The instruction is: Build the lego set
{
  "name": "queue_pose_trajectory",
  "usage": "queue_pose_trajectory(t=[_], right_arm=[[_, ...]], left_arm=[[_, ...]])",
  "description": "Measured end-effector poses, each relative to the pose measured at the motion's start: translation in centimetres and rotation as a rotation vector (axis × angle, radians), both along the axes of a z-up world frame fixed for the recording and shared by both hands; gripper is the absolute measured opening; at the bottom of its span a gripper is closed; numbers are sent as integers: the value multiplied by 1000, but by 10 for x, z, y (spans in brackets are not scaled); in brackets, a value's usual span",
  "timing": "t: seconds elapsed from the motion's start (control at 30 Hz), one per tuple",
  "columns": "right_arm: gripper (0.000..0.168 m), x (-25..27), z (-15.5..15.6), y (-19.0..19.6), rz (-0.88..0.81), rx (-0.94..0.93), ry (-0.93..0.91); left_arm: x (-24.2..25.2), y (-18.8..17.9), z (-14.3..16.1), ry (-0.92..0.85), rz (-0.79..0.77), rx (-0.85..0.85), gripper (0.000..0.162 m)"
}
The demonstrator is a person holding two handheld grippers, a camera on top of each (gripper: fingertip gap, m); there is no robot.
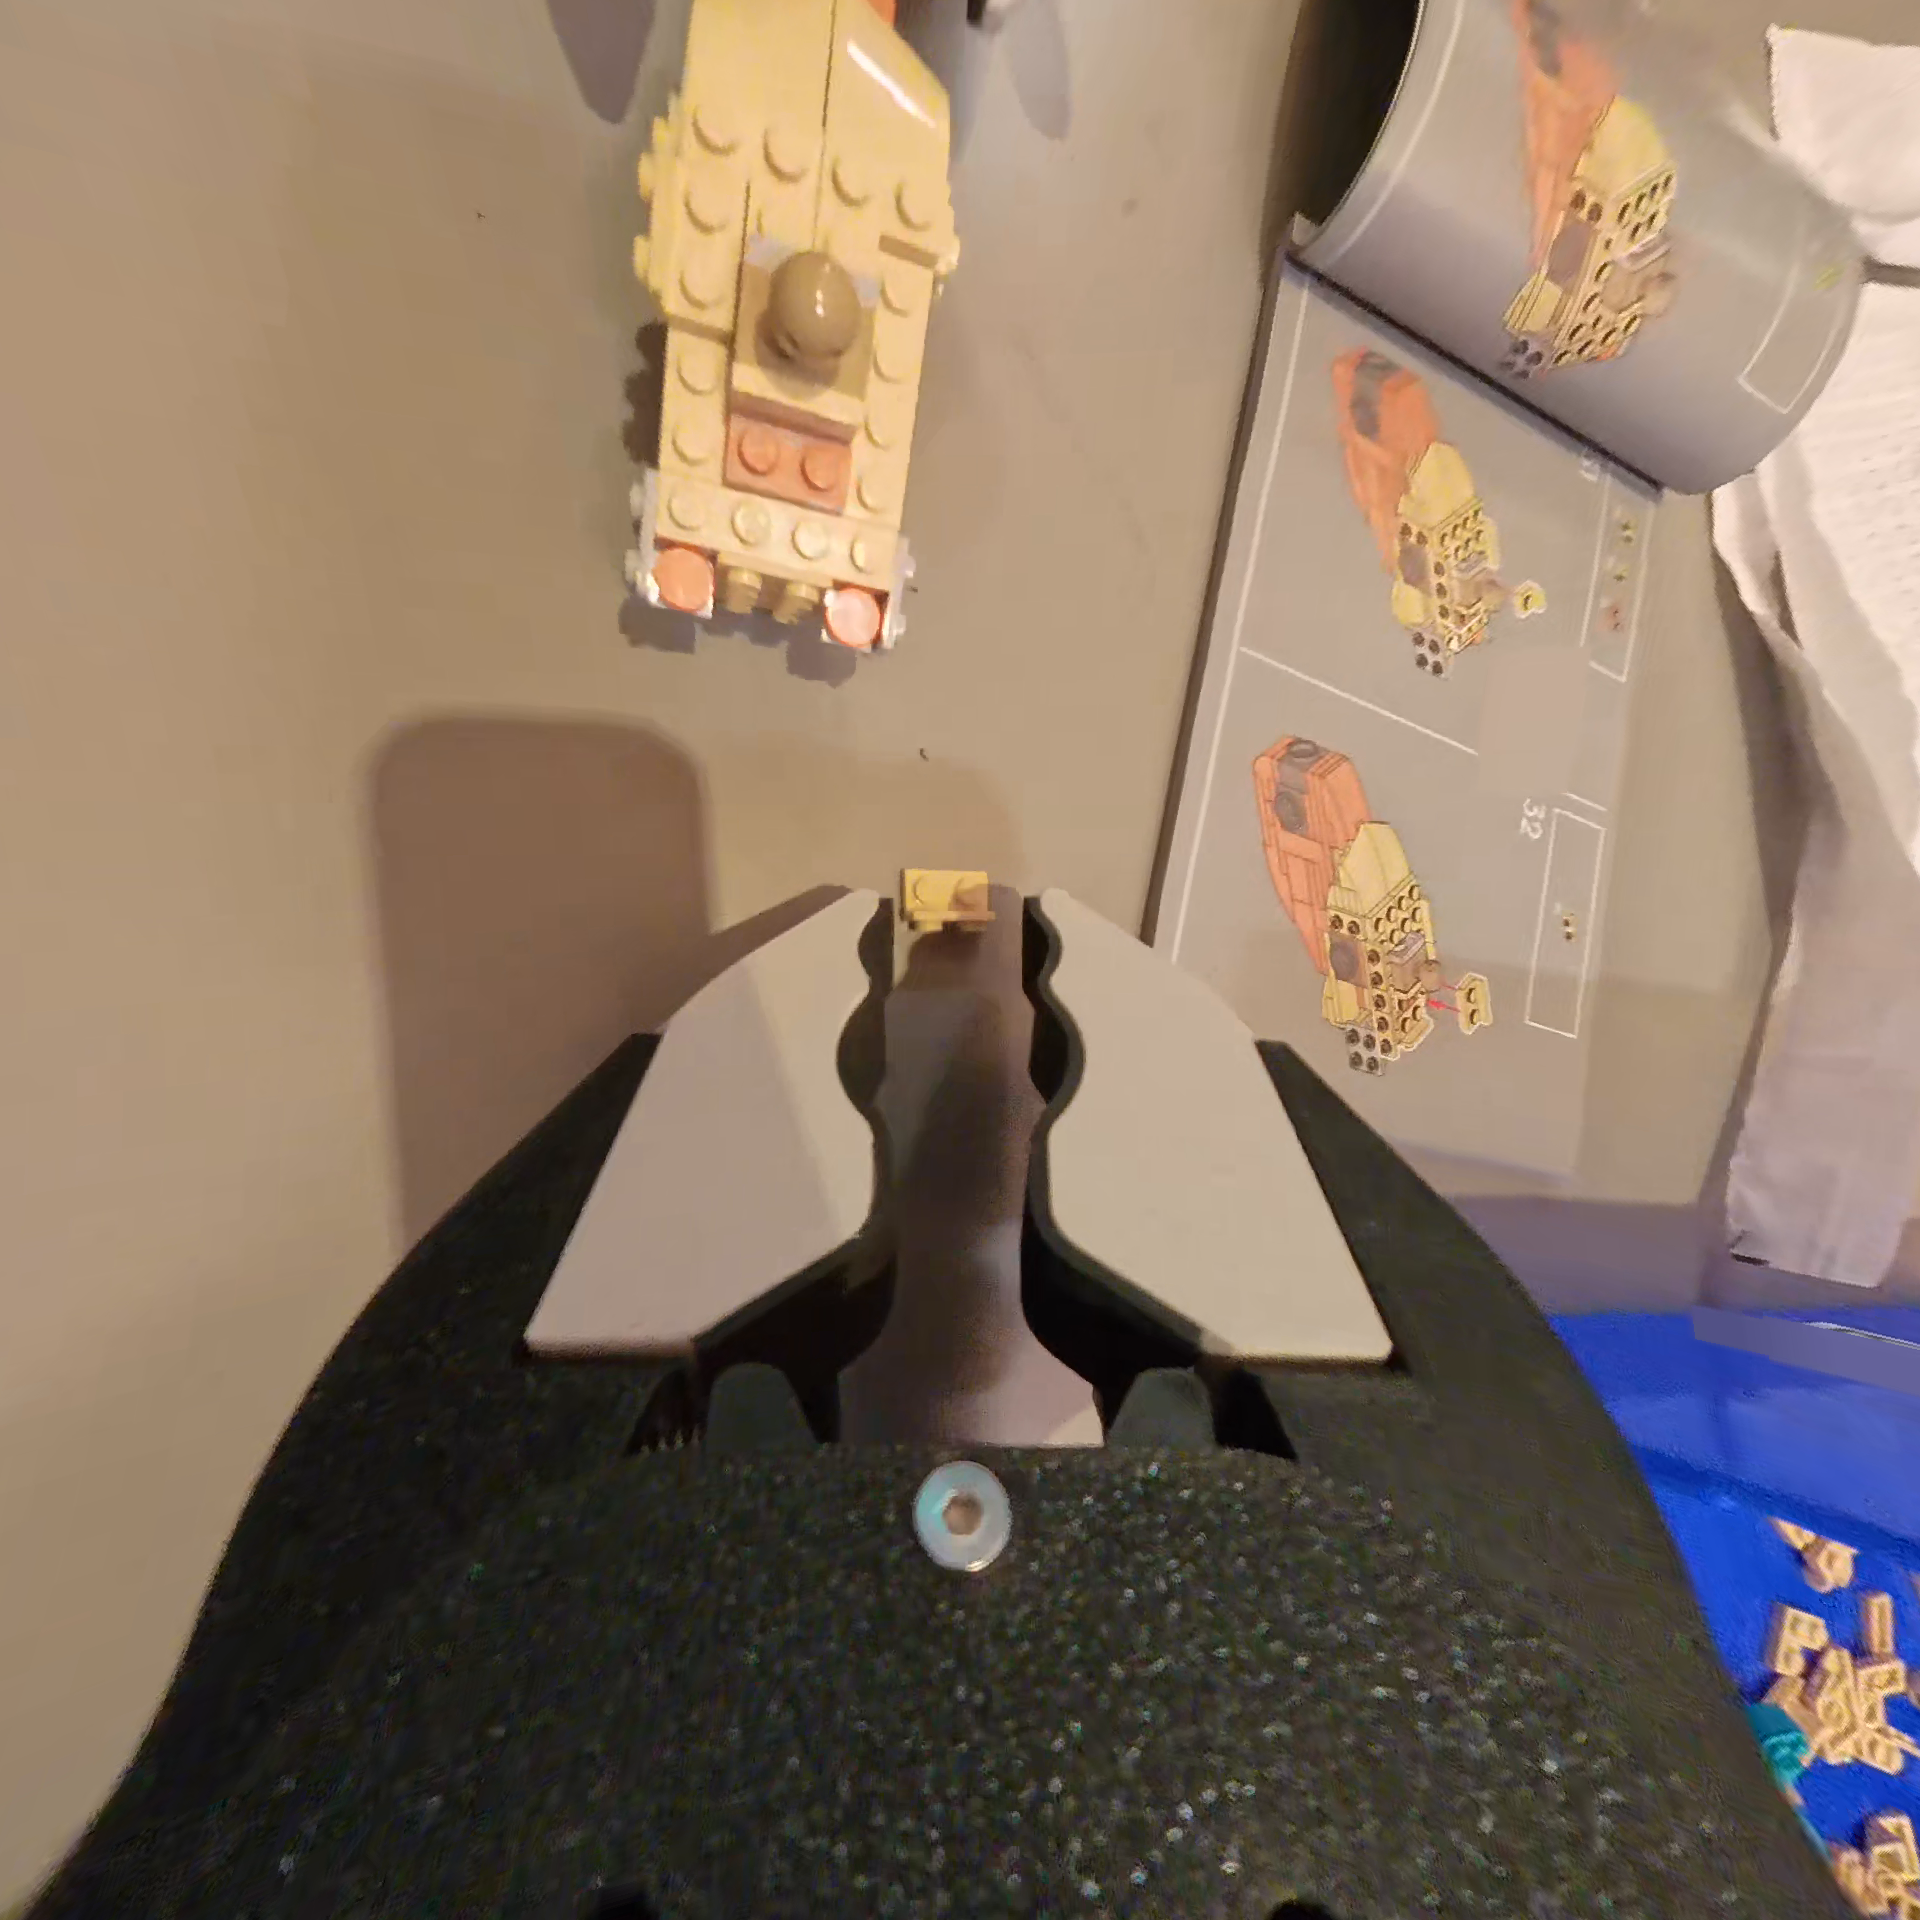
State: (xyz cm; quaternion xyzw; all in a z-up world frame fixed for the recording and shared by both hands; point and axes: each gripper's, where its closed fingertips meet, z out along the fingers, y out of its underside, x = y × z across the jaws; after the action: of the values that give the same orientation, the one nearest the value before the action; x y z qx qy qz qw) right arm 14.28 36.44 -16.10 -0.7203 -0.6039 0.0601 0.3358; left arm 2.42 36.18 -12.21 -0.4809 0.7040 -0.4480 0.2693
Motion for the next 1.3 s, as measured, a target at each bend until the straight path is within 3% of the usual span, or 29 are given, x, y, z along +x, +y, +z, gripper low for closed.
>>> queue_pose_trajectory(t=[0.33,0.5,0.63,0.87,1.3], right_arm=[[16,-3,-2,2,-6,-26,40],[16,-5,-1,0,6,-2,39],[16,-9,5,2,34,43,72],[16,-26,13,13,90,103,118],[16,-64,22,-23,192,163,159]], left_arm=[[0,-1,-2,22,-2,-16,42],[2,0,3,31,73,-53,45],[4,2,0,78,166,38,49],[8,3,-23,194,163,142,47],[12,56,-44,267,285,257,46]])
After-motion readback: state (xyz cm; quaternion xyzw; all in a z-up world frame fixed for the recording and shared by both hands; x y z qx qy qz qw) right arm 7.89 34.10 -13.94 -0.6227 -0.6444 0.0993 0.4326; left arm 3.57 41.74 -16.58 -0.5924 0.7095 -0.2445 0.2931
